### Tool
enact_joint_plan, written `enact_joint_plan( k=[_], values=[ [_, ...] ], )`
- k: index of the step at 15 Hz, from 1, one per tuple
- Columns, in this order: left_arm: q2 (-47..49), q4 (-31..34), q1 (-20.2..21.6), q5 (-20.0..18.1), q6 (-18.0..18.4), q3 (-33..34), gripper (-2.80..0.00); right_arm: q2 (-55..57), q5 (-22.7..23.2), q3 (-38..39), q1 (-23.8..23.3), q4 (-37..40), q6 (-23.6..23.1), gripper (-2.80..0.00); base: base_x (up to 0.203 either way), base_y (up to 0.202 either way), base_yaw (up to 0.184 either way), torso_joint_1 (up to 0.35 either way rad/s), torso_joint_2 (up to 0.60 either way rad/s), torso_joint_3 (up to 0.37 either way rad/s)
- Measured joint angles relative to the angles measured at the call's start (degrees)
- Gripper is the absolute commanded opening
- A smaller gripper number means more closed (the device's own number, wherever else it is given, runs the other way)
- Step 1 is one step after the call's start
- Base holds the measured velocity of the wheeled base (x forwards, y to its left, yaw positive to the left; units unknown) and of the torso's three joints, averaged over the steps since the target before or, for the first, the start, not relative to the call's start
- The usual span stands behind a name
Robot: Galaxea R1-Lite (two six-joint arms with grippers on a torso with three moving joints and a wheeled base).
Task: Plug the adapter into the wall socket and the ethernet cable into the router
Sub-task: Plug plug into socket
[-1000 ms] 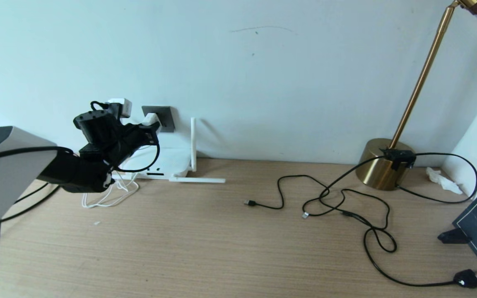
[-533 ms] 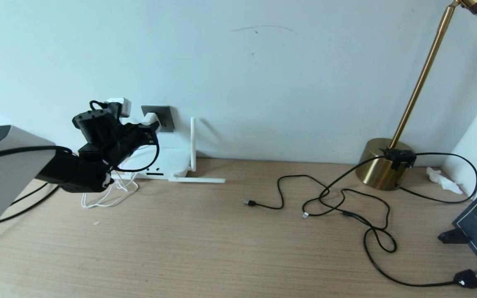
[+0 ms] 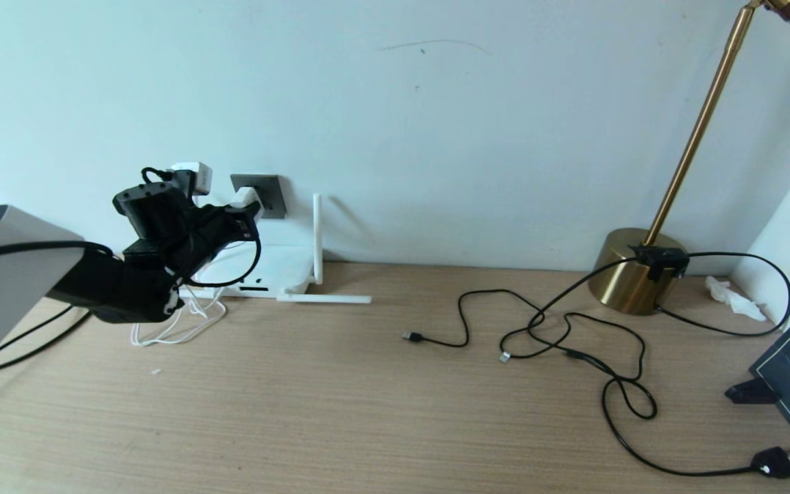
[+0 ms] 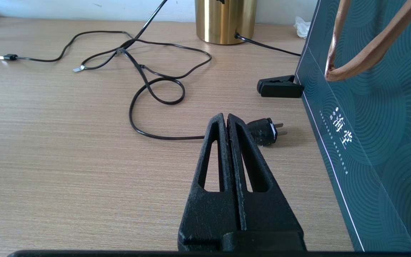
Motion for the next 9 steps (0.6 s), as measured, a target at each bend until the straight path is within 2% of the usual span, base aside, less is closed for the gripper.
enact_joint_plan(
  k=[9],
  values=[
    [-1.56, 0.69, 0.04, -0.09, 0.1, 0.61, -2.8, 0.0, 0.0, 0.0, 0.0, -0.02, -0.02, -2.8, 0.0, 0.0, 0.0, 0.0, 0.0, 0.0]
  ],
)
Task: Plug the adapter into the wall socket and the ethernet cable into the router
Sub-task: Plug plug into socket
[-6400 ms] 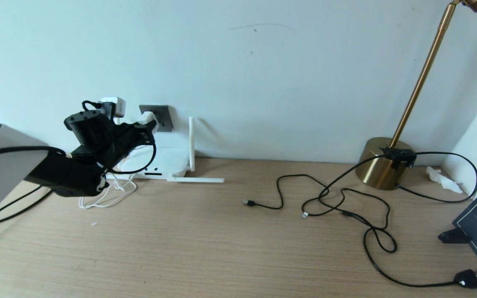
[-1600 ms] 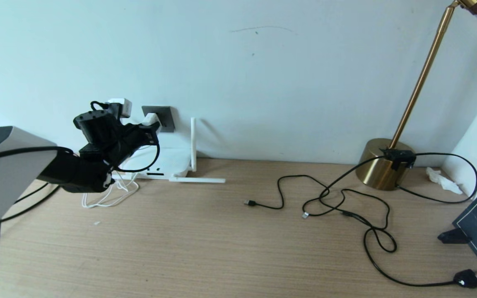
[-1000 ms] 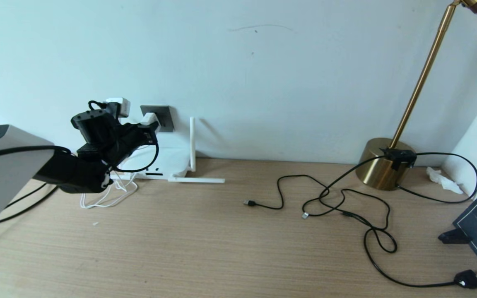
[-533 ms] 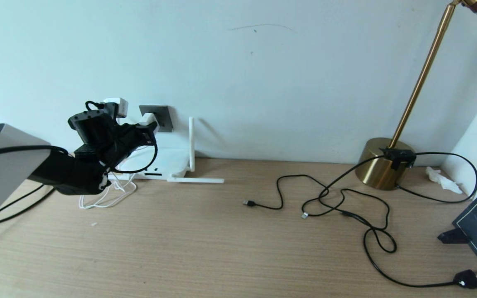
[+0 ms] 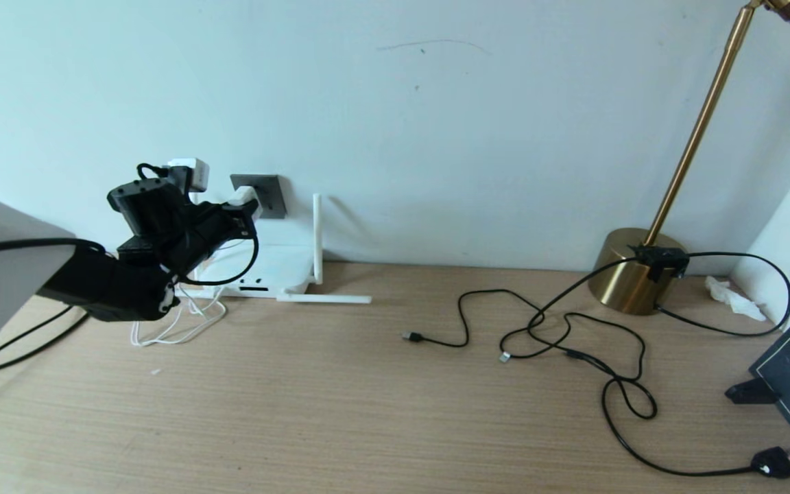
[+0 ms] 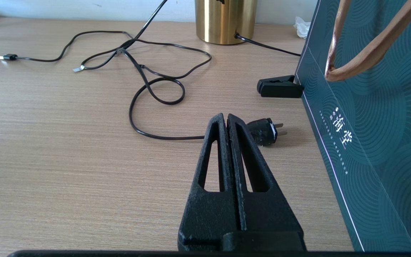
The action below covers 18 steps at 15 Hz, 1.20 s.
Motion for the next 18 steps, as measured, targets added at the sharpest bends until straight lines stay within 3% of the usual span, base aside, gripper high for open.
enact_joint_plan(
  k=[11, 18],
  values=[
    [-0.32, -0.1, 0.36, -0.05, 0.2, 0.27, -2.8, 0.0, 0.01, 0.0, 0.0, -0.01, 0.02, -2.8, 0.0, 0.0, 0.0, 0.0, 0.0, 0.0],
    [0.21, 0.17, 1.65, -0.29, 3.3, -0.15, -2.8, 0.0, 0.01, 0.0, 0.0, -0.01, 0.0, -2.8, 0.0, 0.0, 0.0, 0.0, 0.0, 0.0]
  ],
)
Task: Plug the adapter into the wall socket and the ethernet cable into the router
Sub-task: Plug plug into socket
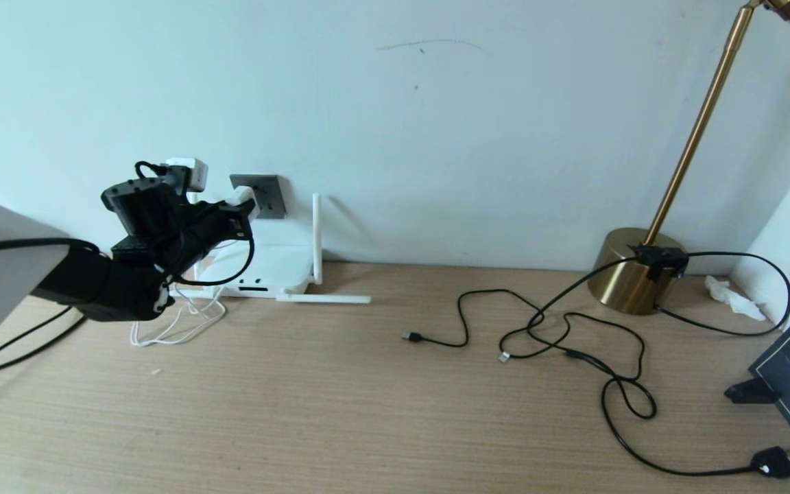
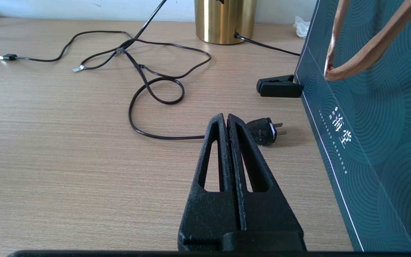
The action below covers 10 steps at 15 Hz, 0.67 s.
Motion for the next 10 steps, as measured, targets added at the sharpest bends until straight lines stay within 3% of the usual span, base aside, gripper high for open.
enact_joint_plan(
  k=[10],
  values=[
    [0.08, 0.55, -0.12, 0.26, 0.93, -1.29, -2.8, 0.0, 0.0, 0.0, 0.0, 0.02, 0.01, -2.8, 0.0, 0.0, 0.0, 0.0, 0.0, 0.0]
  ],
)
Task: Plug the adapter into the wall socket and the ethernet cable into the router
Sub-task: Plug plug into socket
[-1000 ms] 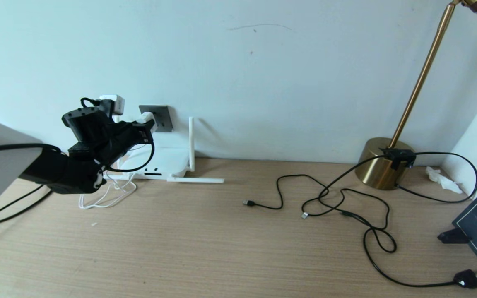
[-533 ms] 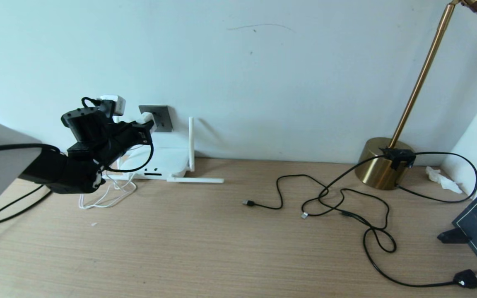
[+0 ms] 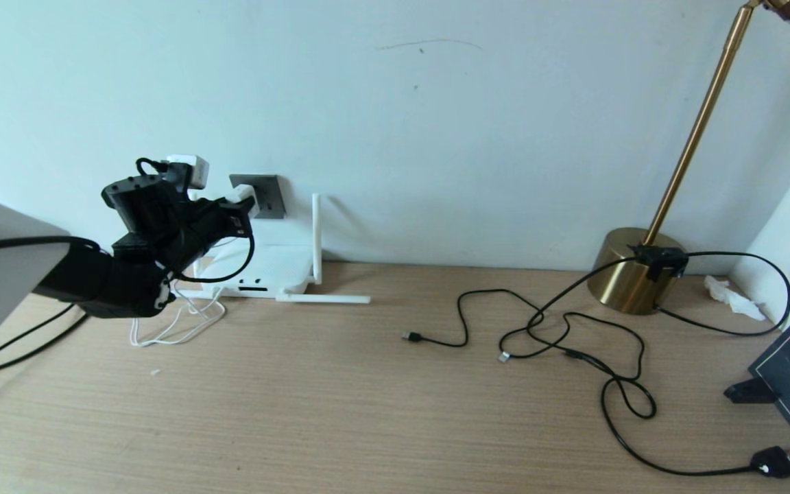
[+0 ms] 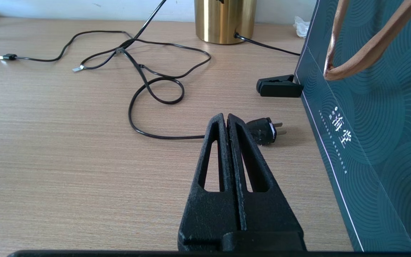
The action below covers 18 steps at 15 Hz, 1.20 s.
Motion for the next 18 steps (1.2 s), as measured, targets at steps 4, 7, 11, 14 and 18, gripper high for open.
enact_joint_plan(
  k=[4, 7, 11, 14, 18],
  values=[
    [0.04, -0.06, -0.41, 0.04, -1.47, -0.05, -2.8, 0.0, -0.01, 0.0, 0.0, 0.01, -0.01, -2.8, 0.0, 0.0, 0.0, 0.0, 0.0, 0.0],
    [0.33, -0.22, -0.82, 0.29, -2.36, -0.07, -2.8, 0.0, -0.01, 0.0, 0.0, 0.0, 0.0, -2.8, 0.0, 0.0, 0.0, 0.0, 0.0, 0.0],
    [0.78, -0.28, -1.14, 1.3, -5.32, 0.13, -2.8, 0.0, 0.0, 0.0, 0.0, -0.02, 0.0, -2.8, 0.0, 0.0, 0.0, 0.0, 0.0, 0.0],
    [1.0, -0.06, -1.33, 1.72, -5.92, 0.23, -2.8, 0.0, -0.01, 0.0, 0.0, 0.0, 0.0, -2.8, 0.0, 0.0, 0.0, 0.0, 0.0, 0.0],
    [1.49, 0.06, -1.3, 1.68, -5.94, 0.04, -2.8, 0.0, 0.0, -0.02, 0.0, -0.02, 0.0, -2.8, 0.0, 0.0, 0.0, 0.0, 0.0, 0.0]
  ],
)
